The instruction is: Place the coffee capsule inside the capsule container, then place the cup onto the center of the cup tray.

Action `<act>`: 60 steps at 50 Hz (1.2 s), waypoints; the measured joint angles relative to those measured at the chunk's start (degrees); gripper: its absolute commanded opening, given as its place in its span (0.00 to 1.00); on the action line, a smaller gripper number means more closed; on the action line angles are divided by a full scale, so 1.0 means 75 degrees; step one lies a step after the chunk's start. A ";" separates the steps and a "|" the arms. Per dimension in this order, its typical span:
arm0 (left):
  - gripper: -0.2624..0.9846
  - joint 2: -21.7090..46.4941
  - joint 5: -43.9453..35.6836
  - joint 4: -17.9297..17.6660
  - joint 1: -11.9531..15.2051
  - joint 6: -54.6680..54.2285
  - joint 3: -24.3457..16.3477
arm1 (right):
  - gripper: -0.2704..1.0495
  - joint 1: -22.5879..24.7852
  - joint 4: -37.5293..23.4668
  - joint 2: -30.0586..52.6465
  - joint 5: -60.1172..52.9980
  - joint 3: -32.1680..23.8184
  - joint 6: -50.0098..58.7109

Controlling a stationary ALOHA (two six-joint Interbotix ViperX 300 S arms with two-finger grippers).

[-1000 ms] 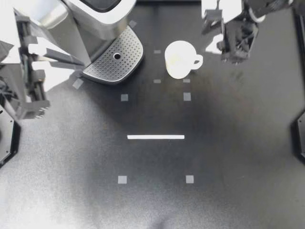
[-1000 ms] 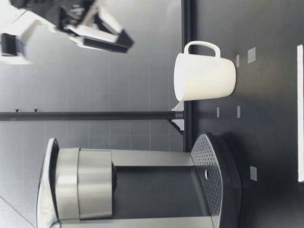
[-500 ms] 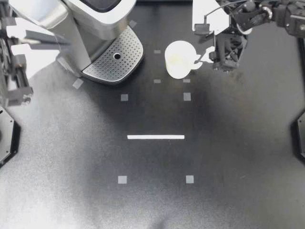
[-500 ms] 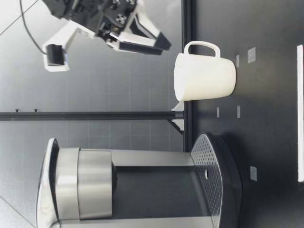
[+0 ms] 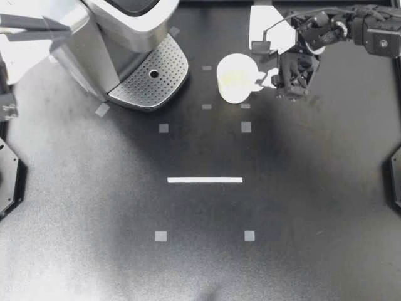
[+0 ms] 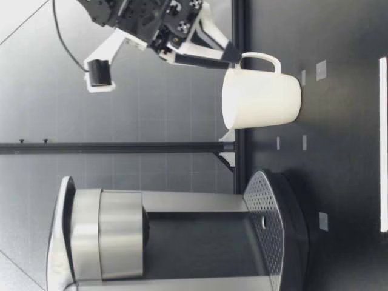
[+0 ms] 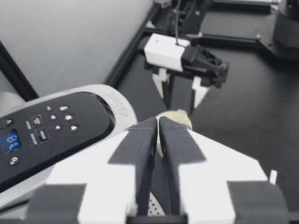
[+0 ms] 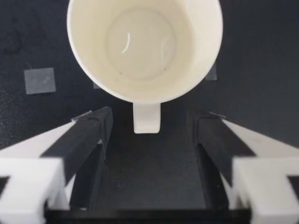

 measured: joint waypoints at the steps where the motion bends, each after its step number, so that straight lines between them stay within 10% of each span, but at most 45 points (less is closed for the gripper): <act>1: 0.35 0.0000 0.0000 0.0012 0.0000 -0.0012 0.0000 | 0.68 0.0000 0.0012 0.0023 -0.0035 0.0000 0.0000; 60: 0.35 0.0023 -0.0012 0.0152 0.0000 -0.0023 0.0012 | 0.39 0.0000 0.0398 0.0480 -0.0176 0.0000 -0.0023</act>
